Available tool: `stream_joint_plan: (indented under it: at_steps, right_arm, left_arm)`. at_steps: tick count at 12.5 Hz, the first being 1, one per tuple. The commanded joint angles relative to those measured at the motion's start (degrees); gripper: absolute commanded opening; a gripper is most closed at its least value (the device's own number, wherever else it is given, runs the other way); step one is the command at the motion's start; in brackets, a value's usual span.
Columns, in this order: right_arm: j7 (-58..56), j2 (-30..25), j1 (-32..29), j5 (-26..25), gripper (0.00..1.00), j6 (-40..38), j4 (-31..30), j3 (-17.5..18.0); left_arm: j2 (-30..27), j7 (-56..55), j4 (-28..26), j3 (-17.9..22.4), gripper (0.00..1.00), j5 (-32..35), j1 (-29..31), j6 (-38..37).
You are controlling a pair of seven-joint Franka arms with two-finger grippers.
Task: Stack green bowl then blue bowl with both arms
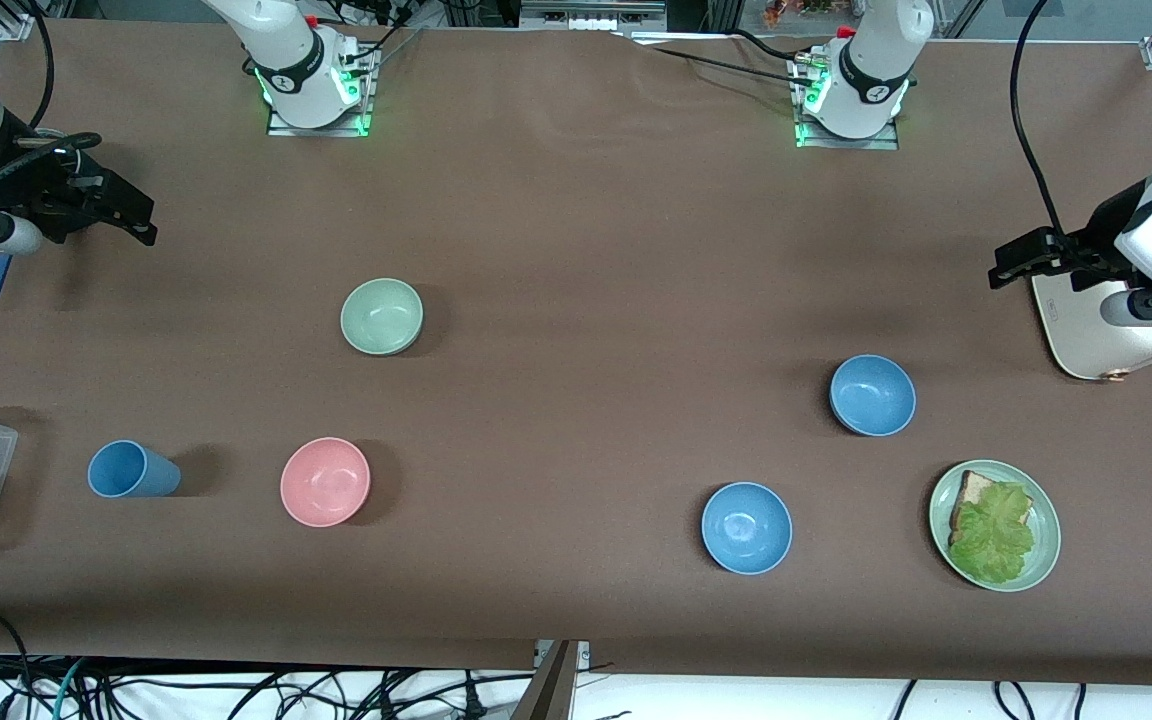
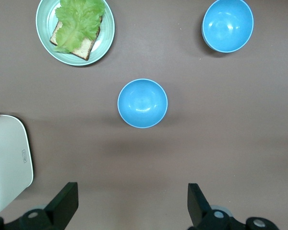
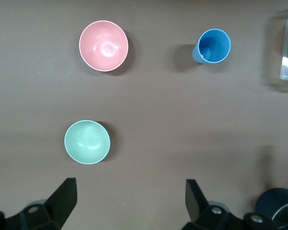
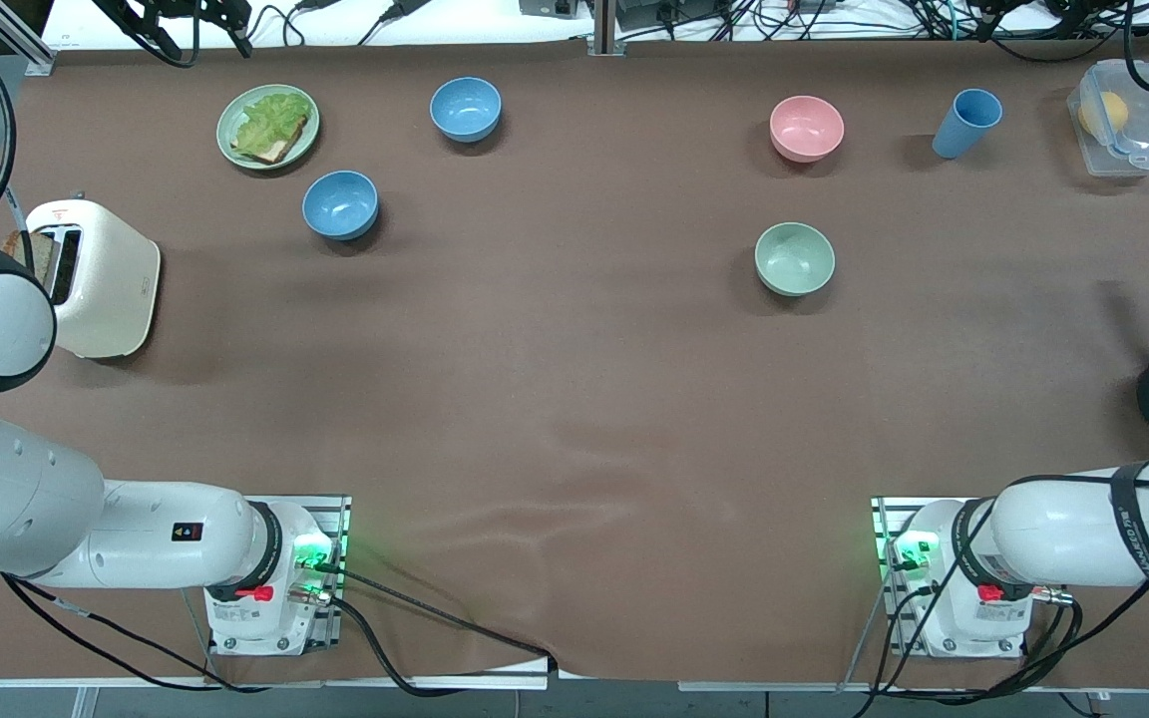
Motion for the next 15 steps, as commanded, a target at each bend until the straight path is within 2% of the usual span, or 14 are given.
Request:
stream_joint_plan:
  at_steps: [1,8,13,15]
  right_arm:
    - [0.53,0.84,-0.61,-0.35,1.00,-0.73,1.85,0.54]
    - [0.62,3.38,-0.60,-0.35,1.00,-0.99,1.77,0.46]
    - [-0.26,9.26,0.01,0.09,1.00,-0.74,0.19,1.16]
    - [-0.26,9.63,0.88,3.42,1.00,2.41,-3.57,1.25]
  left_arm:
    - [1.08,0.04,2.16,-0.13,1.00,-0.06,0.09,-1.19]
    - [1.08,0.04,2.16,-0.13,1.00,-0.15,0.26,-1.19]
    - [1.08,0.04,2.16,-0.13,1.00,-0.06,0.26,-1.19]
    - [1.08,0.04,2.16,-0.13,1.00,-0.15,0.26,-1.19]
